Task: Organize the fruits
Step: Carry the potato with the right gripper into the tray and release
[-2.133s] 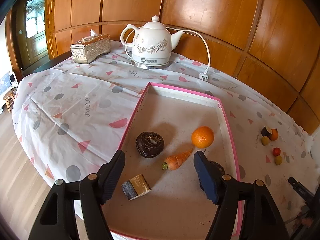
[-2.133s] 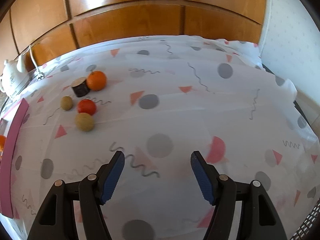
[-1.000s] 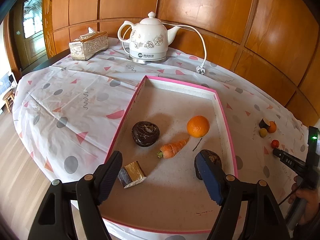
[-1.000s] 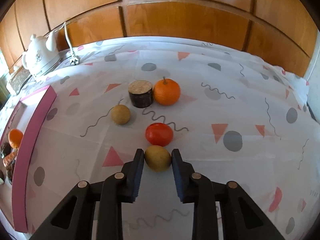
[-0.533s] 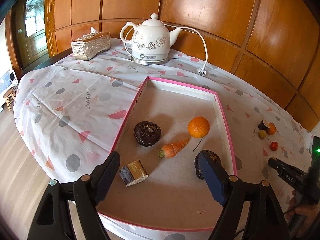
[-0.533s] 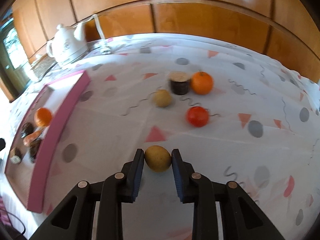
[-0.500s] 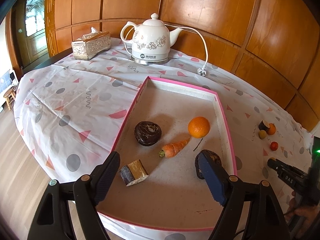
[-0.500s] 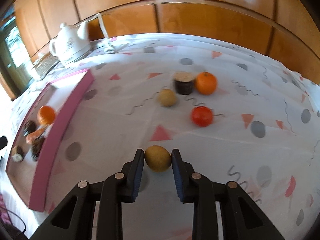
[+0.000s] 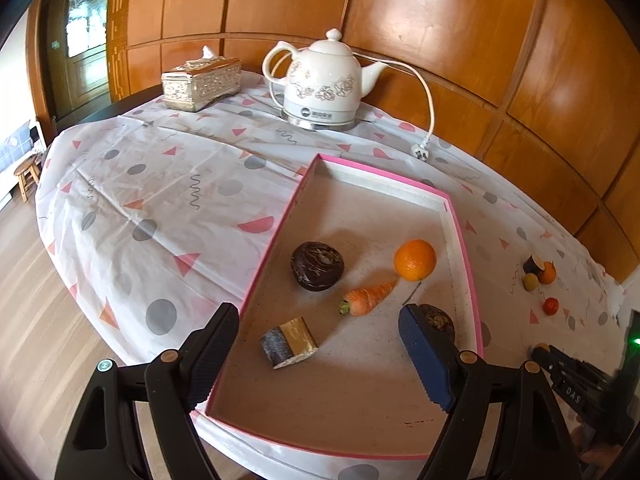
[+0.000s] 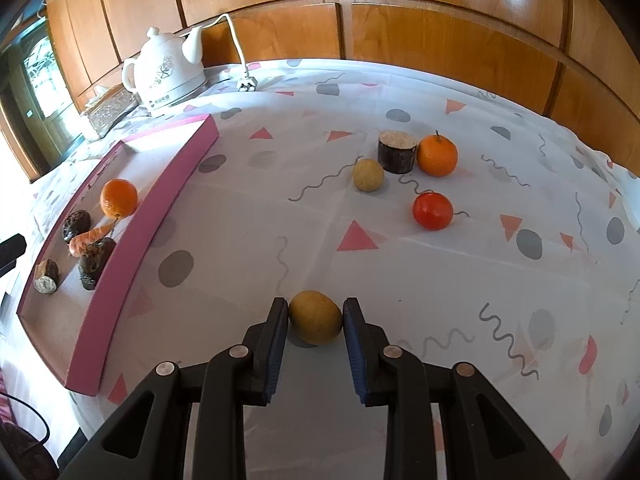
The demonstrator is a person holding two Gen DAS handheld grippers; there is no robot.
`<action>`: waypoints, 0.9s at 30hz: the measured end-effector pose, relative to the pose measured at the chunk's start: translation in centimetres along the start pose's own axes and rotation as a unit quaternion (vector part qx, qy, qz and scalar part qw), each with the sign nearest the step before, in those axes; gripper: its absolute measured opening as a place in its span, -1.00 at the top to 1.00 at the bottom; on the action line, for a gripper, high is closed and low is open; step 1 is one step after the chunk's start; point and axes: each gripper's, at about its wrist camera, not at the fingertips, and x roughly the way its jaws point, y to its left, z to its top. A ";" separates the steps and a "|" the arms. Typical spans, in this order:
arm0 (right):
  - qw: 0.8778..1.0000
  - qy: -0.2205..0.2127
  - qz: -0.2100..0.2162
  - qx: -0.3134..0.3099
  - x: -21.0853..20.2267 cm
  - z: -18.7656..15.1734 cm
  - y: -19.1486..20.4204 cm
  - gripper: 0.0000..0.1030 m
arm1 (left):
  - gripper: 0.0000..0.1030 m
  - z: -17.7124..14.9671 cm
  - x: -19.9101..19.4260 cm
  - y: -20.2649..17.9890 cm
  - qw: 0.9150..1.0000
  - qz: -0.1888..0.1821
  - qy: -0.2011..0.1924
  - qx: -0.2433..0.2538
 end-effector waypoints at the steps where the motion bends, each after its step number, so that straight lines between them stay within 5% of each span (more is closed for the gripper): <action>1: 1.000 0.000 0.002 -0.002 -0.1 0.0 0.1 0.45 | -0.61 0.0 0.0 0.1 1.000 0.001 -0.001 -0.002; 27: 0.991 -0.019 0.106 -0.083 -1.9 3.2 7.8 0.45 | -0.63 1.5 -0.5 7.9 0.992 0.046 -0.011 -0.116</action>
